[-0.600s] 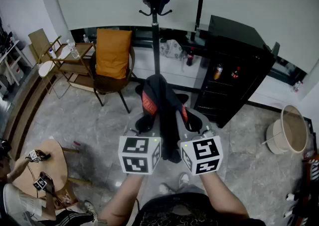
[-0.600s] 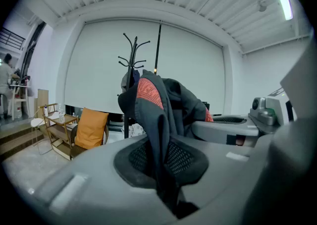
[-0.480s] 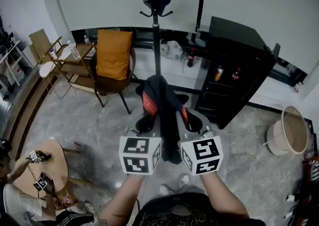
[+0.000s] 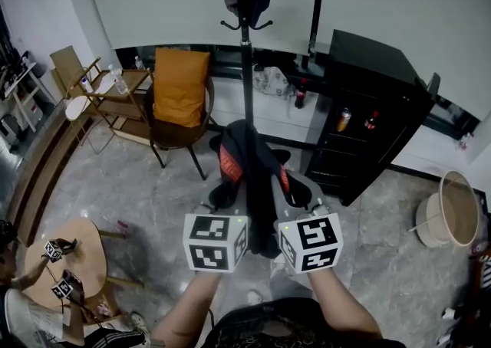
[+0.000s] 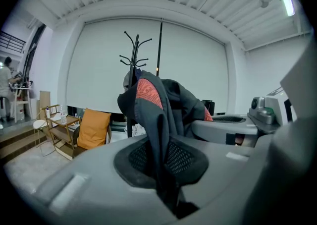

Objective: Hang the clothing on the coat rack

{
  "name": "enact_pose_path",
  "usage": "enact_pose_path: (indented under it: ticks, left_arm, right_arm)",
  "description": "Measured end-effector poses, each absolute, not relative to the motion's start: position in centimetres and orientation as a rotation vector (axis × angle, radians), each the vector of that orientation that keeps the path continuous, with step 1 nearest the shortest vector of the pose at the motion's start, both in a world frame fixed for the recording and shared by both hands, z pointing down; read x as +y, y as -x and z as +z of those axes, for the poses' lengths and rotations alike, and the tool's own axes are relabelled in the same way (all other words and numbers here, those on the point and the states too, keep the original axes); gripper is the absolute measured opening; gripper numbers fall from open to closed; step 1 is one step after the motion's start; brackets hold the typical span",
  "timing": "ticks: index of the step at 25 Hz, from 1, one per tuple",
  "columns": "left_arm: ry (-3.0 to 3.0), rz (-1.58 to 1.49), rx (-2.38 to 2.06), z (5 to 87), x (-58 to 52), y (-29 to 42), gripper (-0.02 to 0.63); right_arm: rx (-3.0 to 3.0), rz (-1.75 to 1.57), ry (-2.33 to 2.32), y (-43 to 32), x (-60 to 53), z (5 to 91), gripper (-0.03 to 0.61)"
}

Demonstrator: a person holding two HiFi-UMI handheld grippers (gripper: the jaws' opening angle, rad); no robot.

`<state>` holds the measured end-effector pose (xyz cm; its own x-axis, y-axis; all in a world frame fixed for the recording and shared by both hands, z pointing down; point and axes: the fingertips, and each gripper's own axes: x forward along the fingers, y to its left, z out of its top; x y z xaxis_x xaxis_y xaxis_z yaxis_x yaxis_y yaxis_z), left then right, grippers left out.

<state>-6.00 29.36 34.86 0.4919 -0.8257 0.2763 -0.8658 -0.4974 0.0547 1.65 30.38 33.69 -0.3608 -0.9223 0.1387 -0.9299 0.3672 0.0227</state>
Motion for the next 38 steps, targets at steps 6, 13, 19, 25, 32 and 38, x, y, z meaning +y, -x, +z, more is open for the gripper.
enact_pose_path:
  ticks: [6,13,19,25,32,38]
  left_arm:
    - [-2.530,0.346,-1.485,35.3,25.4,4.9,0.034]
    - [-2.525,0.360,-1.506,35.6,20.1,3.2,0.034]
    - [-2.518,0.382,-1.515,35.1,15.9,0.9,0.034]
    - [-2.503,0.386,-1.545,33.9,12.1,-0.8,0.034]
    - [-2.480,0.390,-1.562,33.4,8.5,-2.2,0.034]
    - [-2.478,0.384,-1.589,32.3,6.3,-2.4,0.034]
  right_arm:
    - [-2.514,0.106,-1.669,-3.0,26.0,34.2,0.032]
    - [-2.539,0.079,-1.623,-4.9,20.7,34.5,0.032]
    - [-2.554,0.056,-1.554,-6.9,16.0,33.8,0.032]
    - [-2.588,0.020,-1.489,-8.7,12.0,32.5,0.032]
    - [-2.613,0.007,-1.455,-10.5,8.1,32.0,0.032]
    - [-2.622,-0.013,-1.443,-11.3,6.2,31.0,0.032]
